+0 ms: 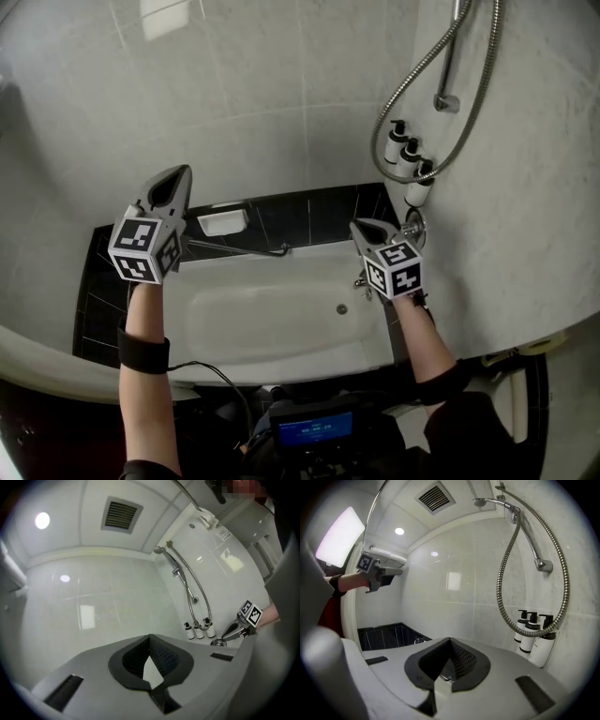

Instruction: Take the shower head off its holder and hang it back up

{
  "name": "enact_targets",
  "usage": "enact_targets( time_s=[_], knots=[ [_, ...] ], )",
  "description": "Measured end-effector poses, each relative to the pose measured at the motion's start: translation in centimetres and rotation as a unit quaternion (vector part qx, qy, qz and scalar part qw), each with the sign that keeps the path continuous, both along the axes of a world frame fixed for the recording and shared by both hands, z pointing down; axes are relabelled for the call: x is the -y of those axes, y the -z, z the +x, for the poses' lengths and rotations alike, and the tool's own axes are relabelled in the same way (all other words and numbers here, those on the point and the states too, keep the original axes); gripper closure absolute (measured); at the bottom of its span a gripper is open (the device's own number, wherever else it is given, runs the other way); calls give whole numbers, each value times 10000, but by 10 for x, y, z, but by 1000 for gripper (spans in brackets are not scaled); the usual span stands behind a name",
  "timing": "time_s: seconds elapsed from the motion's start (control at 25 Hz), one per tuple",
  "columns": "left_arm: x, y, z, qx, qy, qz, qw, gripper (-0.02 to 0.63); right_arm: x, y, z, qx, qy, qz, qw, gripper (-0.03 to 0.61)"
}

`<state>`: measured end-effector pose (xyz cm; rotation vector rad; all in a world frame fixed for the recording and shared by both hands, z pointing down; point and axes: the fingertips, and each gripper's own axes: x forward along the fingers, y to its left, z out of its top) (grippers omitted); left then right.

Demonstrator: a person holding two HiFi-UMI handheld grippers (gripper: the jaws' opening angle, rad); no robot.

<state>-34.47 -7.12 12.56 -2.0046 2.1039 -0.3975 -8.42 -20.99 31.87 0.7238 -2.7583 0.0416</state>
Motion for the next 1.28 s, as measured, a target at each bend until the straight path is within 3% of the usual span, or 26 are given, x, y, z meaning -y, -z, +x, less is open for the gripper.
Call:
enact_targets(
  time_s=[0.2,0.48,0.72,1.04,1.28],
  knots=[
    [-39,-95,-16,-1132,347,-132,9929,613,-8,-10,-4,-2,14,-40,10000,558],
    [-79,-192,-13,-1784,787,-617,9789,613,-18,-29,-4,-46,16,-137,9999,558],
    [-100,-243,-6,-2056,872,-921,9704,613,-23,-46,0,-54,-20,-245,9997,558],
    [-117,-276,2,-2377,1012,-1056,9603,613,-24,-67,9,-143,-76,-405,9990,558],
    [-122,-281,3,-2325,1074,-1084,9606,612,-27,-74,13,-180,-83,-470,9987,558]
  ],
)
